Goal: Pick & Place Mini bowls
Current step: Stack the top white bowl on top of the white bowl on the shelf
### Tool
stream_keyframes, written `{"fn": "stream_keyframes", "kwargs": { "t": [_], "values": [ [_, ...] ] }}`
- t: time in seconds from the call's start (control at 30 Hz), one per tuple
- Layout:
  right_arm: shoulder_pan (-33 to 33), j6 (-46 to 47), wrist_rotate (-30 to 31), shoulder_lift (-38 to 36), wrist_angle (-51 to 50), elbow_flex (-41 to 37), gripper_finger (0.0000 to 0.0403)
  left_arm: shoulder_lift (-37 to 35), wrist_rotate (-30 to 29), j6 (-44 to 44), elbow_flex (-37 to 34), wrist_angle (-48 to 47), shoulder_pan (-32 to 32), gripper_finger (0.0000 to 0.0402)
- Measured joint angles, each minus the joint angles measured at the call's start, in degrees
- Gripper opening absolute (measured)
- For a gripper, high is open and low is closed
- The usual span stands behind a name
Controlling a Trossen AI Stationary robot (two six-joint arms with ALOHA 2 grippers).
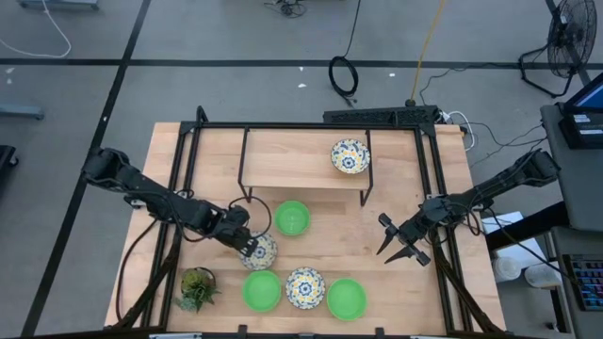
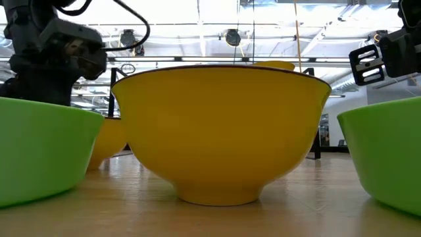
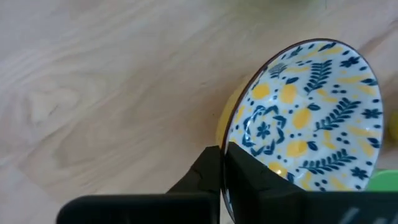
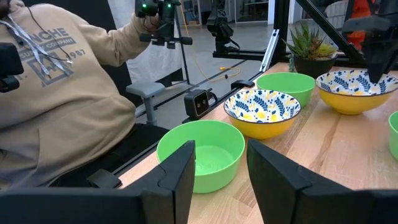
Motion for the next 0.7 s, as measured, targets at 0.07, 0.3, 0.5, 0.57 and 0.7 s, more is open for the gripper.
{"fn": "stream_keyframes", "kwargs": {
  "t": [0.07, 0.3, 0.5, 0.57, 0.7],
  "values": [
    [0.00, 0.00, 0.00, 0.00, 0.00, -0.01, 0.0132, 0.02, -0.95, 1.18, -0.02, 0.04, -0.24, 0.0010],
    [-0.01, -0.02, 0.02, 0.02, 0.00, -0.01, 0.0132, -1.01, -6.84, 5.88, 0.75, -0.49, -1.56, 0.0008],
    [-0.01, -0.02, 1.68, 0.01, 0.00, 0.01, 0.0132, -2.76, -13.06, 13.34, 5.29, -0.19, -2.21, 0.0008],
    [-0.01, -0.02, 2.61, 0.02, -0.23, 0.01, 0.0132, -3.02, -15.40, 16.71, 7.55, -0.44, -2.47, 0.0008],
    [-0.01, -0.02, 2.60, 0.02, -0.45, 0.00, 0.0132, -2.89, -18.24, 24.54, 12.59, -0.26, -3.63, 0.0008]
  ]
}}
